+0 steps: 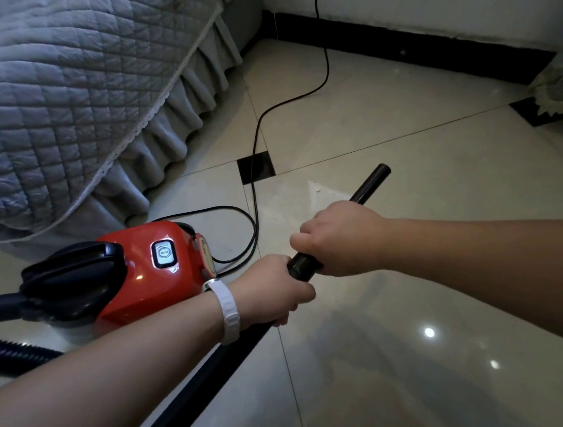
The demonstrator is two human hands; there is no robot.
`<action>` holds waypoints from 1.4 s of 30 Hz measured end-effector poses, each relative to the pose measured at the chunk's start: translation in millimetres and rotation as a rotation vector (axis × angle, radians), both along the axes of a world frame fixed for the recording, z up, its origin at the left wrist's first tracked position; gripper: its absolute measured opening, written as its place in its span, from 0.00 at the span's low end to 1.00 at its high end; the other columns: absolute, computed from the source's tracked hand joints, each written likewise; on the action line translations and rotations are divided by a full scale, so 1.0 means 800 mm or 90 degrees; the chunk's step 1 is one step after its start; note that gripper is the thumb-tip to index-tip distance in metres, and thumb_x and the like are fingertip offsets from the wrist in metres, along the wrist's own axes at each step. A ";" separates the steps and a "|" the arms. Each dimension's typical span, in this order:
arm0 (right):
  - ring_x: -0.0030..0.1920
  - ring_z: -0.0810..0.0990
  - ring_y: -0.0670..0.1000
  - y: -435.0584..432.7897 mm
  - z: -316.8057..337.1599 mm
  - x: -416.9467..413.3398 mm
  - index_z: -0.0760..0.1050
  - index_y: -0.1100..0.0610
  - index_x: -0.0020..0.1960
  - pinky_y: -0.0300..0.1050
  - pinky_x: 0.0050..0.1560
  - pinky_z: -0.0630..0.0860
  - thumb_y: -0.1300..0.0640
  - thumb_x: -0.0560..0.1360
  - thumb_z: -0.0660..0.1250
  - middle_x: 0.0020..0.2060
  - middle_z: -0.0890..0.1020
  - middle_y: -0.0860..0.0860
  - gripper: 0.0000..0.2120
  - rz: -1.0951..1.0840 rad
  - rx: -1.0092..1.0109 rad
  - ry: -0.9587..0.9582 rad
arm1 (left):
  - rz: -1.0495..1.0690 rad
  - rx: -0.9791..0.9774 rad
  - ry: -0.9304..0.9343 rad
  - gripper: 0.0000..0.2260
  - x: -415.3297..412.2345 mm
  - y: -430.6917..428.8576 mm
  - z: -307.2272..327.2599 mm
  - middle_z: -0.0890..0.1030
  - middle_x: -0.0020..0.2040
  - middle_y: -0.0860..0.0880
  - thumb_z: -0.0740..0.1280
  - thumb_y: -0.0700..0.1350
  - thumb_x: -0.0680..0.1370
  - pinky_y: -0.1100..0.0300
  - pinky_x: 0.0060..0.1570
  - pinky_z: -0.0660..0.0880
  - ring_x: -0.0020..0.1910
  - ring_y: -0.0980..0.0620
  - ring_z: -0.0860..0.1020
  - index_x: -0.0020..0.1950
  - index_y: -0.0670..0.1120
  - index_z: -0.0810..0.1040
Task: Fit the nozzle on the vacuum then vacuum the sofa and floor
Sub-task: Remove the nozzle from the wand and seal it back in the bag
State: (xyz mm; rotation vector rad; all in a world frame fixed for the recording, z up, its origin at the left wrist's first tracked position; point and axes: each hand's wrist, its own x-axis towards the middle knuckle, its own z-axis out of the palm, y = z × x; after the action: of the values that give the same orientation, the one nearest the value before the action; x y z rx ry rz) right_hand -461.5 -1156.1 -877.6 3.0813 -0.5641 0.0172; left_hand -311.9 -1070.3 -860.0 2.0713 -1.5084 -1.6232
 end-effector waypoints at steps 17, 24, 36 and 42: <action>0.39 0.79 0.54 -0.071 0.026 -0.106 0.66 0.48 0.44 0.45 0.37 0.73 0.49 0.75 0.66 0.37 0.76 0.46 0.09 -0.236 0.066 0.175 | -0.053 0.110 0.016 0.06 -0.003 0.022 0.006 0.74 0.24 0.49 0.68 0.38 0.75 0.59 0.26 0.71 0.20 0.51 0.72 0.39 0.42 0.73; 0.38 0.76 0.53 -0.068 0.008 -0.101 0.67 0.49 0.45 0.44 0.36 0.70 0.49 0.75 0.66 0.38 0.78 0.48 0.08 -0.251 0.105 0.153 | -0.024 -0.028 0.013 0.08 -0.013 -0.011 0.001 0.73 0.24 0.48 0.67 0.37 0.75 0.63 0.25 0.70 0.20 0.52 0.71 0.39 0.43 0.70; 0.40 0.76 0.54 -0.054 -0.017 -0.137 0.67 0.49 0.46 0.45 0.37 0.69 0.52 0.75 0.65 0.40 0.78 0.49 0.07 -0.310 0.205 0.138 | 0.106 -0.088 0.000 0.11 -0.037 -0.100 -0.074 0.79 0.45 0.45 0.72 0.45 0.76 0.60 0.34 0.73 0.34 0.51 0.79 0.56 0.46 0.75; 0.40 0.77 0.55 -0.059 -0.034 -0.166 0.67 0.48 0.46 0.45 0.36 0.69 0.51 0.75 0.67 0.41 0.80 0.50 0.07 -0.361 0.279 0.089 | 0.124 -0.108 -0.021 0.11 -0.068 -0.144 -0.112 0.80 0.49 0.41 0.72 0.44 0.77 0.50 0.46 0.80 0.41 0.44 0.81 0.56 0.43 0.76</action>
State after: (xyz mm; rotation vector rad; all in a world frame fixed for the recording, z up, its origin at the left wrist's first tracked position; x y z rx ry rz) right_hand -594.0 -1203.5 -904.9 3.1303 -1.5883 -0.3661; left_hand -366.5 -1185.2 -949.5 2.0871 -1.3532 -1.3504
